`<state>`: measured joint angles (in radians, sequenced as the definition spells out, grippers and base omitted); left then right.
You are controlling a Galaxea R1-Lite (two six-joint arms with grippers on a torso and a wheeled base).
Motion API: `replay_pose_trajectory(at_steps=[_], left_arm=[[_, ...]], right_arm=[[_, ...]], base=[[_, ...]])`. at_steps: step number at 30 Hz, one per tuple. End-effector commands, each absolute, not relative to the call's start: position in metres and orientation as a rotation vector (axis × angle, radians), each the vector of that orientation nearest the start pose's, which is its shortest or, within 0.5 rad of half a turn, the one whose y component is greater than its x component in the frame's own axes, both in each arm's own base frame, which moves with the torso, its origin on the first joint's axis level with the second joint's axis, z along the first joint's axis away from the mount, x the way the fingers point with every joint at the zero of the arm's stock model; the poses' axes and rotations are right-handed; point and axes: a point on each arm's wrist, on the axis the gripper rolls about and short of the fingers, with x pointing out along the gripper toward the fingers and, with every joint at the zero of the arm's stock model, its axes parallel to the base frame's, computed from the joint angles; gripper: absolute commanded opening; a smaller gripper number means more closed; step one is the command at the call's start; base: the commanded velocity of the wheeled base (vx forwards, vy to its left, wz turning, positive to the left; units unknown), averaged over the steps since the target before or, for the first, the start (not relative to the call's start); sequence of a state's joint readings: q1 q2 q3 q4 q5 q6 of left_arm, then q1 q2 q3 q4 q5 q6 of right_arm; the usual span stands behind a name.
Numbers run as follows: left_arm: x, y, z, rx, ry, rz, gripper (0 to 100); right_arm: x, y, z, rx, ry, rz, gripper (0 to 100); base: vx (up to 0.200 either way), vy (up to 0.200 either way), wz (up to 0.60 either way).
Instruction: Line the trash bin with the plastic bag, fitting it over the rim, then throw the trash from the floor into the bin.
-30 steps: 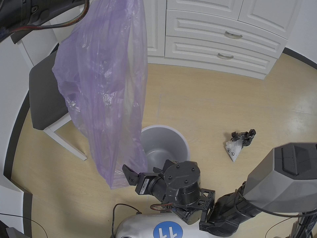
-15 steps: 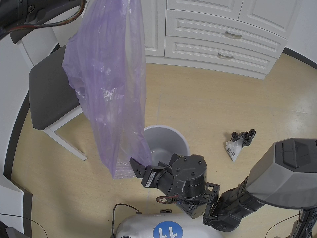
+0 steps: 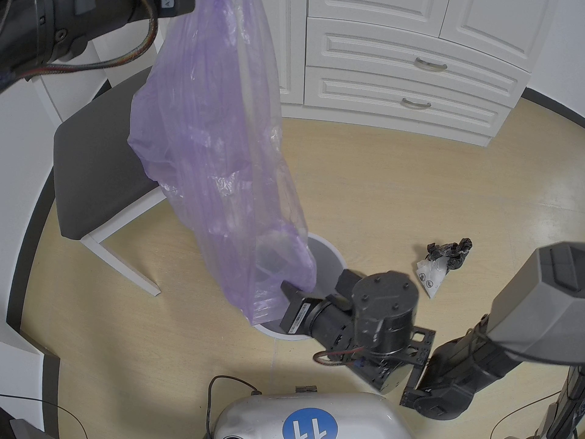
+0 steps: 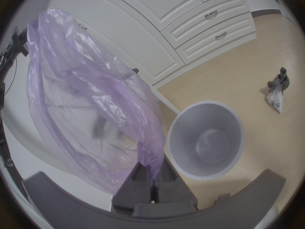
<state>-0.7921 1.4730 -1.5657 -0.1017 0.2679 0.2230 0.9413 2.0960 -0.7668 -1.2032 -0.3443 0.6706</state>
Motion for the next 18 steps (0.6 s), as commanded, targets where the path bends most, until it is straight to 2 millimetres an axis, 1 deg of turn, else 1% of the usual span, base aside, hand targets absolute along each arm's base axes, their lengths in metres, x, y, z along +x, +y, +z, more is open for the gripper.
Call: replay_pose_trajectory(at_steps=[1,2,3,4,5,6,8,11,13,14,15,16,18], left_arm=[[0.177,-0.162,0.400,0.115,-0.189,-0.481,0],[0.178,-0.162,0.397,0.111,-0.179,-0.480,0],[0.178,-0.162,0.396,0.111,-0.172,-0.481,0],[0.177,-0.162,0.392,0.111,-0.159,-0.483,0],[0.177,-0.161,0.387,0.115,-0.144,-0.484,0],[0.177,-0.161,0.387,0.115,-0.144,-0.484,0],[0.177,-0.161,0.375,0.129,-0.105,-0.488,0],[0.179,-0.163,0.364,0.121,-0.080,-0.491,0],[0.180,-0.164,0.357,0.099,-0.074,-0.492,0],[0.181,-0.165,0.352,0.090,-0.069,-0.494,0],[0.180,-0.165,0.351,0.087,-0.068,-0.494,0],[0.182,-0.165,0.342,0.082,-0.058,-0.492,0],[0.184,-0.167,0.327,0.078,-0.038,-0.493,0]], right_arm=[[0.229,0.256,0.130,0.625,0.218,0.504,0],[0.231,0.244,0.140,0.636,0.196,0.499,0],[0.233,0.237,0.145,0.639,0.184,0.495,0],[0.233,0.224,0.156,0.640,0.164,0.498,0],[0.234,0.215,0.163,0.633,0.150,0.503,0],[0.234,0.215,0.163,0.633,0.150,0.503,0],[0.235,0.188,0.185,0.612,0.110,0.485,0],[0.228,0.168,0.201,0.586,0.123,0.477,0],[0.222,0.157,0.208,0.567,0.145,0.481,0],[0.219,0.153,0.211,0.552,0.159,0.485,0],[0.217,0.151,0.212,0.544,0.164,0.485,0],[0.213,0.144,0.214,0.504,0.173,0.480,0],[0.210,0.137,0.217,0.446,0.173,0.482,0]], base=[[0.000,0.000,0.00],[0.000,0.000,0.00],[0.000,0.000,0.00],[0.000,0.000,0.00],[0.000,0.000,0.00],[0.000,0.000,0.00],[0.000,0.000,0.00],[0.000,0.000,0.00],[0.000,0.000,0.00],[0.000,0.000,0.00],[0.000,0.000,0.00],[0.000,0.000,0.00],[0.000,0.000,0.00]])
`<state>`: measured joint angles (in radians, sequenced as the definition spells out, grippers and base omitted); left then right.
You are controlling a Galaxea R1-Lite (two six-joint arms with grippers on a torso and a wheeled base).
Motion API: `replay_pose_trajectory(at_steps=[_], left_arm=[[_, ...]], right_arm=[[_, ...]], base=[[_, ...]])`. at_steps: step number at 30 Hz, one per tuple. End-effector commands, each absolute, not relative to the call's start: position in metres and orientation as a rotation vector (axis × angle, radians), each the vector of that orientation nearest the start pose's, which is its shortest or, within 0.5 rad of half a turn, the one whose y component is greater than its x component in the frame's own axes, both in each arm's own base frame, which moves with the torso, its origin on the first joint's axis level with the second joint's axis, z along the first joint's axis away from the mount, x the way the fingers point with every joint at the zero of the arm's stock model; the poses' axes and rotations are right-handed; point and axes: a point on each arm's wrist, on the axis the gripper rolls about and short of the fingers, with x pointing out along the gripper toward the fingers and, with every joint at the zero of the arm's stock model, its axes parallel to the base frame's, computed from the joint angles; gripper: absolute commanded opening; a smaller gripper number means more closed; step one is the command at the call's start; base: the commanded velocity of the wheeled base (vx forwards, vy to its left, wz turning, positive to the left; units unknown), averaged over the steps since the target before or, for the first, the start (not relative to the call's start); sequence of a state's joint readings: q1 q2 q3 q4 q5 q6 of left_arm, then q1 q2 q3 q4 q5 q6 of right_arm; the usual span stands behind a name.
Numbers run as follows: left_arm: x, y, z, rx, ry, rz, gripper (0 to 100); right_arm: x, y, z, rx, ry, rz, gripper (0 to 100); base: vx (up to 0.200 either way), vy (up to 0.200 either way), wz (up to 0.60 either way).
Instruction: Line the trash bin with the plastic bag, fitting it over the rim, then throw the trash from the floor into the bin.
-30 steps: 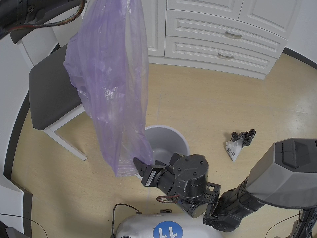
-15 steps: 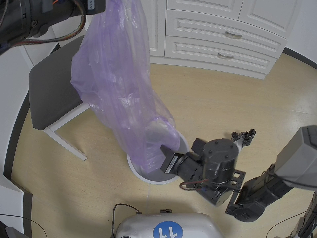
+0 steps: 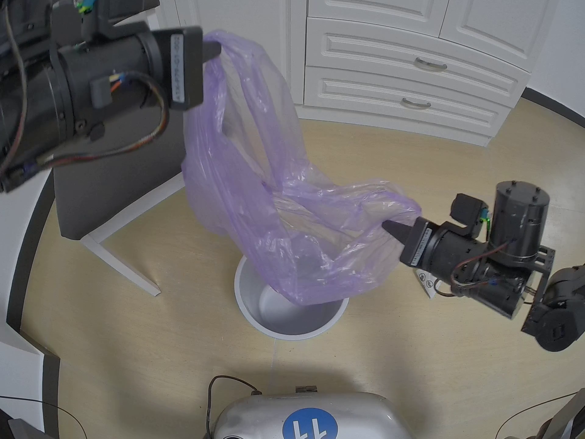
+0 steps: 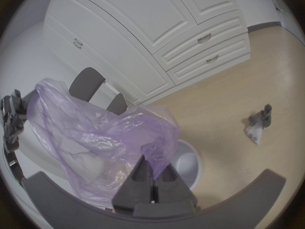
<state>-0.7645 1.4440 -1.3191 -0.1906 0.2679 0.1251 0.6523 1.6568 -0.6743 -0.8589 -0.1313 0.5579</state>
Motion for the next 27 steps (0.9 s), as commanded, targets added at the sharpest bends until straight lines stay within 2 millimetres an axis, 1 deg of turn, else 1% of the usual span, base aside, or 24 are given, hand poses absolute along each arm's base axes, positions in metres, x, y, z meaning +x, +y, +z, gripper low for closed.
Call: replay_pose_trajectory(at_steps=[1,2,3,4,5,11,12,13,16,17,18,20,21,27], left_arm=[[0.184,-0.167,0.321,0.073,-0.032,-0.493,0],[0.184,-0.168,0.312,0.064,-0.024,-0.495,0],[0.184,-0.168,0.312,0.064,-0.024,-0.495,0],[0.185,-0.169,0.300,0.051,-0.019,-0.494,0],[0.186,-0.169,0.294,0.044,-0.017,-0.494,0],[0.184,-0.164,0.265,-0.022,0.019,-0.483,0],[0.184,-0.164,0.264,-0.025,0.020,-0.483,0],[0.183,-0.163,0.254,-0.050,0.035,-0.482,0],[0.181,-0.159,0.235,-0.074,0.063,-0.475,0],[0.181,-0.155,0.226,-0.071,0.072,-0.460,0],[0.181,-0.155,0.225,-0.070,0.073,-0.457,0],[0.179,-0.143,0.203,-0.068,0.085,-0.426,0],[0.178,-0.140,0.197,-0.071,0.082,-0.417,0],[0.182,-0.121,0.177,-0.083,0.068,-0.351,0]], right_arm=[[0.209,0.134,0.218,0.430,0.170,0.481,0],[0.206,0.132,0.220,0.415,0.166,0.488,0],[0.206,0.132,0.220,0.415,0.166,0.488,0],[0.204,0.131,0.220,0.397,0.173,0.487,0],[0.203,0.130,0.219,0.387,0.181,0.485,0],[0.199,0.128,0.217,0.367,0.193,0.481,0],[0.199,0.128,0.217,0.367,0.193,0.481,0],[0.199,0.128,0.216,0.366,0.193,0.476,0],[0.199,0.128,0.213,0.342,0.200,0.471,0],[0.200,0.128,0.209,0.319,0.208,0.467,0],[0.200,0.128,0.209,0.315,0.210,0.466,0],[0.199,0.128,0.202,0.271,0.223,0.455,0],[0.199,0.127,0.201,0.261,0.225,0.452,0],[0.195,0.124,0.196,0.196,0.223,0.452,0]], base=[[0.000,0.000,0.00],[0.000,0.000,0.00],[0.000,0.000,0.00],[0.000,0.000,0.00],[0.000,0.000,0.00],[0.000,0.000,0.00],[0.000,0.000,0.00],[0.000,0.000,0.00],[0.000,0.000,0.00],[0.000,0.000,0.00],[0.000,0.000,0.00],[0.000,0.000,0.00],[0.000,0.000,0.00],[0.000,0.000,0.00]])
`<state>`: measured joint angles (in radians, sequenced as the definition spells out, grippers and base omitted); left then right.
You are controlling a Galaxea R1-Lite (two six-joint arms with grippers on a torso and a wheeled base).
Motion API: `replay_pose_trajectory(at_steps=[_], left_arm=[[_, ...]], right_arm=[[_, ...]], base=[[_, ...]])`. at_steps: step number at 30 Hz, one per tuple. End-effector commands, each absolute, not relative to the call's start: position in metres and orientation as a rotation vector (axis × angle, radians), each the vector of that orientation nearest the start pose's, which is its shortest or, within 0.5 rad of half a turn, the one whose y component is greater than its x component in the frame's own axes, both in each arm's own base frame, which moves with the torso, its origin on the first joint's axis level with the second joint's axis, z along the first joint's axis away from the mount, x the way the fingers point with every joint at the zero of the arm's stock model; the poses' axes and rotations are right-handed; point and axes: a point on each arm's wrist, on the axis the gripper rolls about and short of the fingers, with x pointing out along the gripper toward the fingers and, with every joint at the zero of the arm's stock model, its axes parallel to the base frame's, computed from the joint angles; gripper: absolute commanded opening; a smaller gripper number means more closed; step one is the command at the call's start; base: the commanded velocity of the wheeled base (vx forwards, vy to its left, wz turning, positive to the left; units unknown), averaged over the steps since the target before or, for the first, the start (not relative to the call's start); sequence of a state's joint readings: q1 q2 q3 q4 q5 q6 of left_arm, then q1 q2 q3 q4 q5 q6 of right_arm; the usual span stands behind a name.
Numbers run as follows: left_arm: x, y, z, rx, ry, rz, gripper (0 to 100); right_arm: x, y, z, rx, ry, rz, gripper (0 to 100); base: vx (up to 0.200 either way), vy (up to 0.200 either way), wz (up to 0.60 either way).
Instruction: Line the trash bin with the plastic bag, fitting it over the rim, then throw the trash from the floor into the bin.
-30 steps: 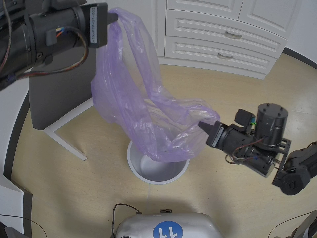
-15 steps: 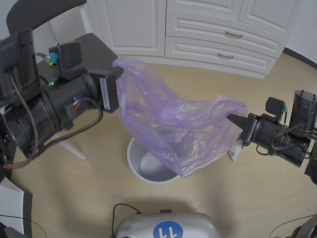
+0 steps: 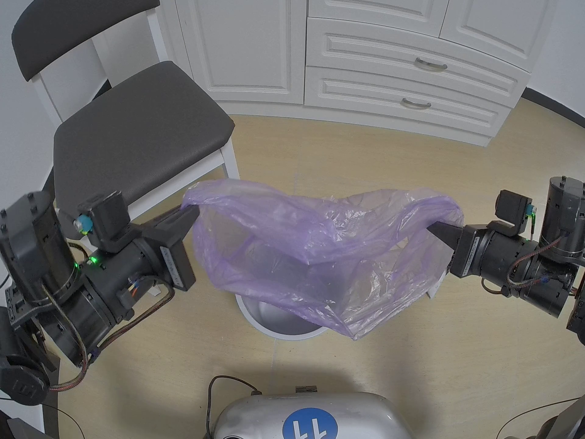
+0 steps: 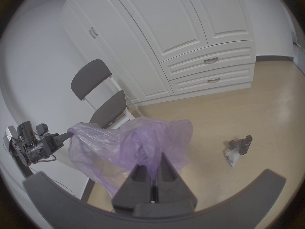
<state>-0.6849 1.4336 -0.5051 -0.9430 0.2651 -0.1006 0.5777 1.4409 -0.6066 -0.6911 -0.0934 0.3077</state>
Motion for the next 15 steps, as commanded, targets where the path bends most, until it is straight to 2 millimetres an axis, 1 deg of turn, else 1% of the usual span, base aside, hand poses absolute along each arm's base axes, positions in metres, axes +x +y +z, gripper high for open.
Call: replay_pose_trajectory(at_steps=[1,5,6,9,15], left_arm=[[0.184,-0.117,0.173,-0.078,0.080,-0.329,0],[0.191,-0.103,0.168,-0.072,0.098,-0.274,0],[0.191,-0.103,0.168,-0.072,0.098,-0.274,0],[0.195,-0.092,0.168,-0.078,0.101,-0.266,0],[0.195,-0.087,0.166,-0.077,0.106,-0.257,0]], right_arm=[[0.194,0.124,0.194,0.173,0.224,0.448,0],[0.192,0.120,0.192,0.134,0.217,0.424,0],[0.192,0.120,0.192,0.134,0.217,0.424,0],[0.193,0.116,0.192,0.113,0.212,0.410,0],[0.196,0.111,0.187,0.071,0.223,0.386,0]], base=[[0.000,0.000,0.00],[0.000,0.000,0.00],[0.000,0.000,0.00],[0.000,0.000,0.00],[0.000,0.000,0.00]])
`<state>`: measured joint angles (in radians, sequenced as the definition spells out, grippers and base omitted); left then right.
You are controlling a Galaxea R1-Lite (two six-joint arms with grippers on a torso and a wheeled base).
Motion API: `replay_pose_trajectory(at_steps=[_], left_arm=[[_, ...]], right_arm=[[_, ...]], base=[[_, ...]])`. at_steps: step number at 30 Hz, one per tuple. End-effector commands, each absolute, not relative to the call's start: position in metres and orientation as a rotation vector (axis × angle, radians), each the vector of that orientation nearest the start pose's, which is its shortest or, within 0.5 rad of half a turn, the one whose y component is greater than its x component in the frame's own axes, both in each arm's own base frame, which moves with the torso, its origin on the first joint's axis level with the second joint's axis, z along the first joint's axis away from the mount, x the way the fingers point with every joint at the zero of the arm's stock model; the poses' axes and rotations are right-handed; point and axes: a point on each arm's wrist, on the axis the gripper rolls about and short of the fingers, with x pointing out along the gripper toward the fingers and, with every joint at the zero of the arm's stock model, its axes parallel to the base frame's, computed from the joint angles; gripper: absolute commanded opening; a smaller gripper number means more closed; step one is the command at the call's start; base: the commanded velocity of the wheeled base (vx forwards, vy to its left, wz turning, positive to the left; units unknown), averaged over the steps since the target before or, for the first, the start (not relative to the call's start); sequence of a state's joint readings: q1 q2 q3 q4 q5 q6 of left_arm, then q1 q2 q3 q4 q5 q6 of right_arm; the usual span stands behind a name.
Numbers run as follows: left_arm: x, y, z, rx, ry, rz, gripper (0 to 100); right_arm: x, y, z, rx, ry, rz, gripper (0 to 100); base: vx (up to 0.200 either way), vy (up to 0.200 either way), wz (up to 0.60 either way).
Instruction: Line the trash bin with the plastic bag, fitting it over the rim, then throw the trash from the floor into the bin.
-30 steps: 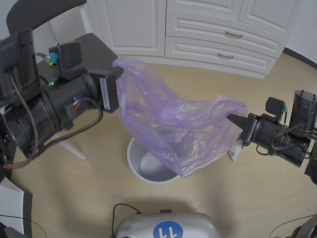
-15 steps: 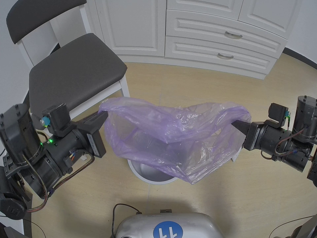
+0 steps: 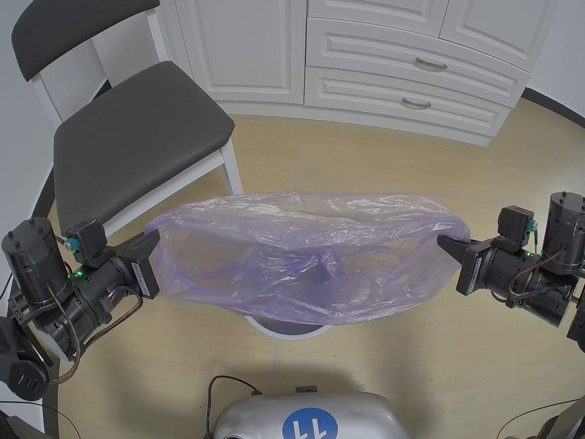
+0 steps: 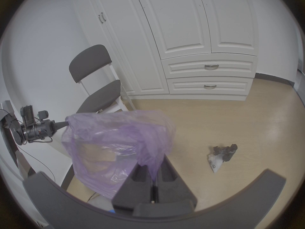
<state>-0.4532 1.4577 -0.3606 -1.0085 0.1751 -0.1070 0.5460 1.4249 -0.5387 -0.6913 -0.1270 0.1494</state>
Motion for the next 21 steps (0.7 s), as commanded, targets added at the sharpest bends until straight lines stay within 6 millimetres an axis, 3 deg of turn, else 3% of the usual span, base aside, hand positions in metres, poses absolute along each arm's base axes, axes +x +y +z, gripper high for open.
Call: replay_pose_trajectory(at_steps=[1,21], left_arm=[[0.195,-0.087,0.166,-0.077,0.106,-0.257,0],[0.203,-0.049,0.156,-0.090,0.150,-0.281,0]], right_arm=[[0.196,0.111,0.187,0.071,0.223,0.386,0],[0.189,0.095,0.165,-0.101,0.270,0.398,0]], base=[[0.000,0.000,0.00],[0.000,0.000,0.00]])
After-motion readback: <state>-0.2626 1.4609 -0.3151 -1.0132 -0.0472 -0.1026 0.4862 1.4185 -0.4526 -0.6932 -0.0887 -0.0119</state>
